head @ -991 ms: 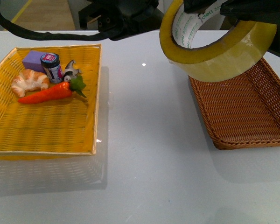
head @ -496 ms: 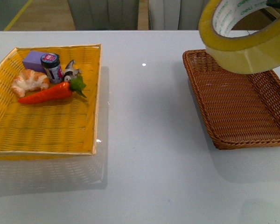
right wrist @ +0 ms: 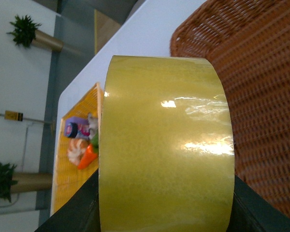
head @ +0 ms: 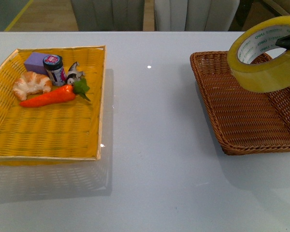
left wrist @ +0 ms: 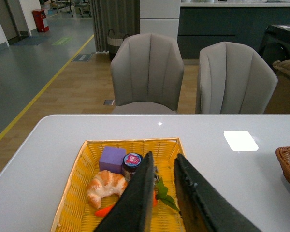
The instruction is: Move tape to another basket
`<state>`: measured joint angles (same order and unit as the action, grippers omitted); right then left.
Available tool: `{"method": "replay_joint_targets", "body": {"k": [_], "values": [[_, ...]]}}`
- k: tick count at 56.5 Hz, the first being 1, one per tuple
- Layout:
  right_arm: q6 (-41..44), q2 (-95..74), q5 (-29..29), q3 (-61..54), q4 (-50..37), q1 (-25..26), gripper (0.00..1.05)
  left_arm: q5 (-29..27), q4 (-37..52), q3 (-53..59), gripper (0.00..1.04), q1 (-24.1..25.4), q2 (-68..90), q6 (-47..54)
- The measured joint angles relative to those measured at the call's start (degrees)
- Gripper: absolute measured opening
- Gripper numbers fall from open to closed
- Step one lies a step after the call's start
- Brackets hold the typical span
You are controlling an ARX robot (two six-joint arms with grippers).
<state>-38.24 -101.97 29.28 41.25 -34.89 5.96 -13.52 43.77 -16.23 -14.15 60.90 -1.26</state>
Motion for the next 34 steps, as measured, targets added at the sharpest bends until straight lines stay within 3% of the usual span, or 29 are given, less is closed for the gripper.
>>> {"method": "replay_joint_targets", "body": {"k": [3, 30, 34], "values": [[-1.0, -4.5, -1.0, 2.9, -1.0, 0.7, 0.47, 1.4, 0.0, 1.9, 0.01, 1.2, -2.3, 0.1], [-4.5, -29.8, -5.7, 25.6, 4.3, -1.1, 0.46, 8.1, -7.3, 11.4, 0.02, 8.5, -19.2, 0.6], [-4.6, -31.1, -6.0, 27.7, 5.4, -1.6, 0.46, 12.2, -8.8, 12.1, 0.02, 11.4, -21.3, 0.6]]}}
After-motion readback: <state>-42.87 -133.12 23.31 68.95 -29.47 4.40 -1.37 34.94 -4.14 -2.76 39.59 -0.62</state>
